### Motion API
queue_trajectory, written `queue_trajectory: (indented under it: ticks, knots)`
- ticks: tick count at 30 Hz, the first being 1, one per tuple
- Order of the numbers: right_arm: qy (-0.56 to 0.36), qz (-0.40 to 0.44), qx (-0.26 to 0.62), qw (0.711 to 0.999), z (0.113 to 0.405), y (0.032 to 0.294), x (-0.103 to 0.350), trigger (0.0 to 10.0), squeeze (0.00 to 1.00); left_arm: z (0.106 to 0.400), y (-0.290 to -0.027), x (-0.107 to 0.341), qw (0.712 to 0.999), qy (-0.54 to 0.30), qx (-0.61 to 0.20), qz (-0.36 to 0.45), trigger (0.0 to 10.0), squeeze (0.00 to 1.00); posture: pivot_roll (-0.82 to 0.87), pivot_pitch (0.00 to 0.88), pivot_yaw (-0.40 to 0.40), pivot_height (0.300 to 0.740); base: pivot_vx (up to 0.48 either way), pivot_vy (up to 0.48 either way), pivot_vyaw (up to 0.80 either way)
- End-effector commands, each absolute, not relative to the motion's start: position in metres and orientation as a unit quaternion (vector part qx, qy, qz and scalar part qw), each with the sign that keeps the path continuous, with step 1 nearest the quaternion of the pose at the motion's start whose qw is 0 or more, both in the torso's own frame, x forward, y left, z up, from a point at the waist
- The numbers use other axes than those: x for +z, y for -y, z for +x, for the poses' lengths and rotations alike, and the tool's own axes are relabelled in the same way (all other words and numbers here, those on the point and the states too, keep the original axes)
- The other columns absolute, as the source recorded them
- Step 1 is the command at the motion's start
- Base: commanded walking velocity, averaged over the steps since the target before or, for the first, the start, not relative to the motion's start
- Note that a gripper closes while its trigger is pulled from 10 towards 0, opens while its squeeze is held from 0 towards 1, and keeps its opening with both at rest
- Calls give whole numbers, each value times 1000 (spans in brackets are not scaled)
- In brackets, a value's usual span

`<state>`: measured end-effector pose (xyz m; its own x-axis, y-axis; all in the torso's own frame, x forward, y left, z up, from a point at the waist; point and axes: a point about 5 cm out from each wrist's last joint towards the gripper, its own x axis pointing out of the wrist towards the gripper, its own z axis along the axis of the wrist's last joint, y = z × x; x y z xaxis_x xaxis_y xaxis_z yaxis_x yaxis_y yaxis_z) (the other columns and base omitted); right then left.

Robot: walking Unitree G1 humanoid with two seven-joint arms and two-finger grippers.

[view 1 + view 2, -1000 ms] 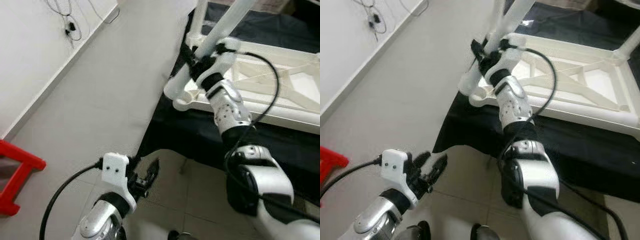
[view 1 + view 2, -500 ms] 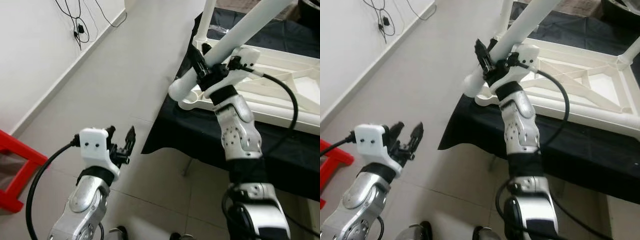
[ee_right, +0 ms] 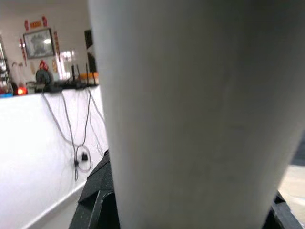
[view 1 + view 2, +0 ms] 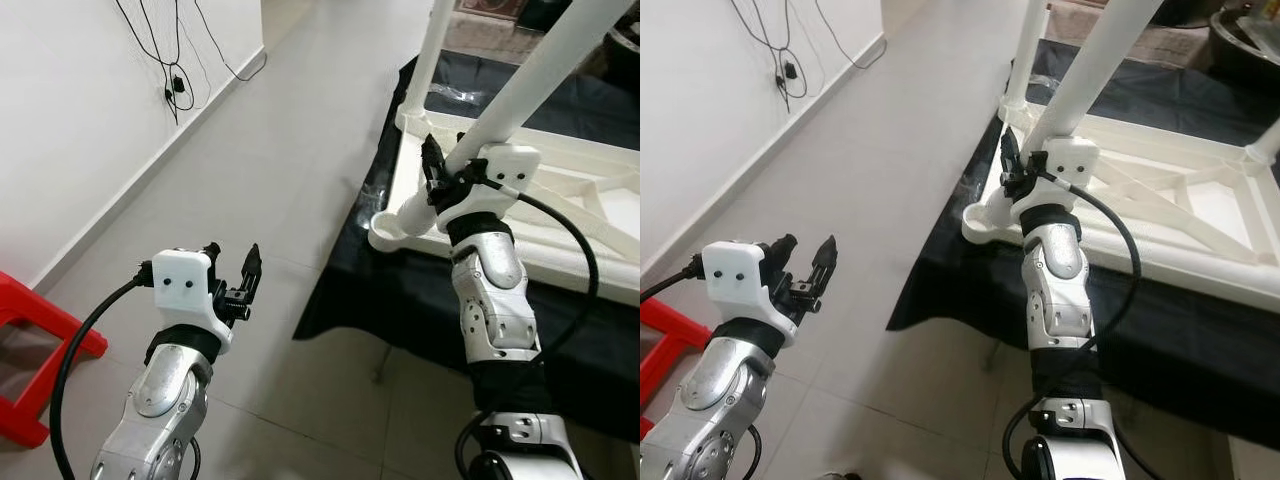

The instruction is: Building children table

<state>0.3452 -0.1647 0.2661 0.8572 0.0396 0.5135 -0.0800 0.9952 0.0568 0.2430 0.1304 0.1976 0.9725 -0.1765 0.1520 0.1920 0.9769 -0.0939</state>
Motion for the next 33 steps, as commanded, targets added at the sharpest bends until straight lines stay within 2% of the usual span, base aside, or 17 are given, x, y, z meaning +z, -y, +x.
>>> queue_trajectory:
  ticks: [1, 11, 15, 18, 22, 25, 26, 27, 30, 31, 32, 33]
  knots:
    - [279, 35, 21, 959, 343, 167, 273, 10000, 0, 243, -132, 194, 992, 67, -91, -48, 10000, 0, 118, 129, -56, 740, 386, 0, 0]
    - [310, 51, 11, 949, 346, 169, 296, 10000, 0, 244, -134, 192, 993, 64, -84, -45, 10000, 0, 122, 121, -56, 740, 375, 0, 0]
    - [310, 52, 16, 949, 346, 168, 296, 10000, 0, 245, -135, 192, 994, 61, -77, -50, 10000, 0, 123, 123, -56, 740, 0, 0, 0]
    - [287, 85, 68, 952, 352, 162, 294, 10000, 0, 245, -135, 188, 994, 50, -77, -59, 10000, 0, 123, 134, -55, 740, 0, 0, 0]
    - [281, 93, 81, 952, 353, 160, 293, 10000, 0, 245, -135, 188, 994, 48, -78, -61, 10000, 0, 123, 134, -55, 740, 0, 0, 0]
    - [208, 107, 196, 952, 371, 160, 280, 10000, 0, 230, -116, 169, 984, 4, -168, -62, 10000, 0, 128, 160, -58, 740, 0, 0, 0]
    - [208, 107, 196, 952, 371, 160, 280, 10000, 0, 230, -116, 169, 984, 4, -168, -62, 10000, 0, 128, 160, -58, 740, 0, 0, 0]
    - [164, 103, 265, 945, 378, 162, 274, 10000, 0, 218, -107, 159, 975, -23, -209, -66, 10000, 0, 133, 180, -57, 740, 0, 0, 0]
    - [145, 92, 302, 938, 379, 163, 272, 10000, 0, 212, -104, 154, 971, -36, -227, -70, 10000, 0, 133, 183, -57, 740, 0, 0, 0]
    - [134, 90, 345, 925, 378, 161, 272, 10000, 0, 208, -102, 152, 967, -46, -237, -79, 10000, 0, 132, 200, -56, 740, 0, 0, 0]
    - [134, 90, 345, 925, 378, 161, 272, 10000, 0, 208, -102, 152, 967, -46, -237, -79, 10000, 0, 132, 200, -56, 740, 0, 0, 0]
    - [119, 101, 394, 906, 376, 159, 272, 10000, 0, 203, -99, 150, 962, -54, -251, -89, 10000, 0, 132, 208, -56, 740, 0, 0, 0]
